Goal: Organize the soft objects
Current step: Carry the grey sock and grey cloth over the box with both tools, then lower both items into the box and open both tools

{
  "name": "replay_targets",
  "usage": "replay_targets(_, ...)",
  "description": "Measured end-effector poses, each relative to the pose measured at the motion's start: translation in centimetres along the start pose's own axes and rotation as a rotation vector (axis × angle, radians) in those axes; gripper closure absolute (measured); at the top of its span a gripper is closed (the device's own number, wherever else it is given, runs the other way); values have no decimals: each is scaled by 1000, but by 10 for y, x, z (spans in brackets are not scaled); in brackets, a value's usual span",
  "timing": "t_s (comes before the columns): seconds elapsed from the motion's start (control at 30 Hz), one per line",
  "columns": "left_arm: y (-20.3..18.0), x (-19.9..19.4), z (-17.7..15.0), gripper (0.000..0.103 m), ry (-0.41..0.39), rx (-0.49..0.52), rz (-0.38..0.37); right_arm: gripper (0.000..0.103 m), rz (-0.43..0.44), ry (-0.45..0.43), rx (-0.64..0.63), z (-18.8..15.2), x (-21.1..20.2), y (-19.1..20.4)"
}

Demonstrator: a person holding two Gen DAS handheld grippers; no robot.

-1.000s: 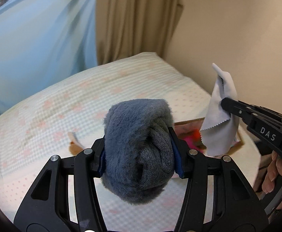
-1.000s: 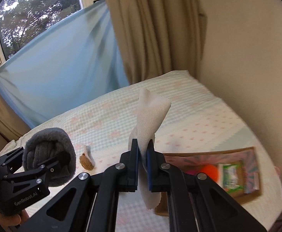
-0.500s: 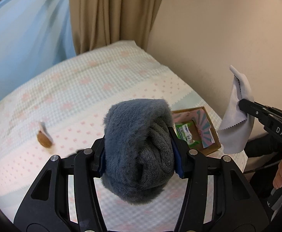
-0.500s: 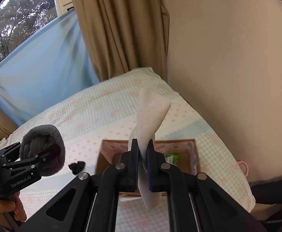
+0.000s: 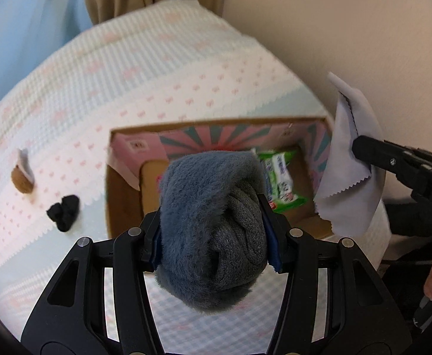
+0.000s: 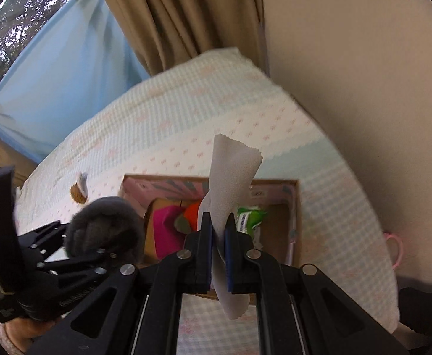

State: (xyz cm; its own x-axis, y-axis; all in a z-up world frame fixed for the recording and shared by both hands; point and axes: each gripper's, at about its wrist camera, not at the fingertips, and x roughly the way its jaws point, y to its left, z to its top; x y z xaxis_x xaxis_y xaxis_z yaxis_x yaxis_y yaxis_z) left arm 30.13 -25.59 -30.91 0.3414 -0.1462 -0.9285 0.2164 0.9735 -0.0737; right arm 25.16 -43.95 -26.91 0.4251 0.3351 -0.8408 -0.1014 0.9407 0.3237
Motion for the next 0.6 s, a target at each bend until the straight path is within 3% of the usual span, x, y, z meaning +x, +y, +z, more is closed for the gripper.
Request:
replay_targets(0.4,5,68,-5,54,126,53,27,96,101,178,5,6,76,-6)
replay_targets(0.43,5,70,-5,51,131,61,28,96,104,187,6,7,81,-7)
replay_targets(0.5,7,71,-5,35,138,66,14,96,106,209,7,9,88,-7)
replay_targets(0.57,8,68,-4,7,135,71,18,96,102,241,18,9,94,-10)
replay_targets(0.6,10,66,-3,1,133,74,27,95,103,266,28,10,99,-12)
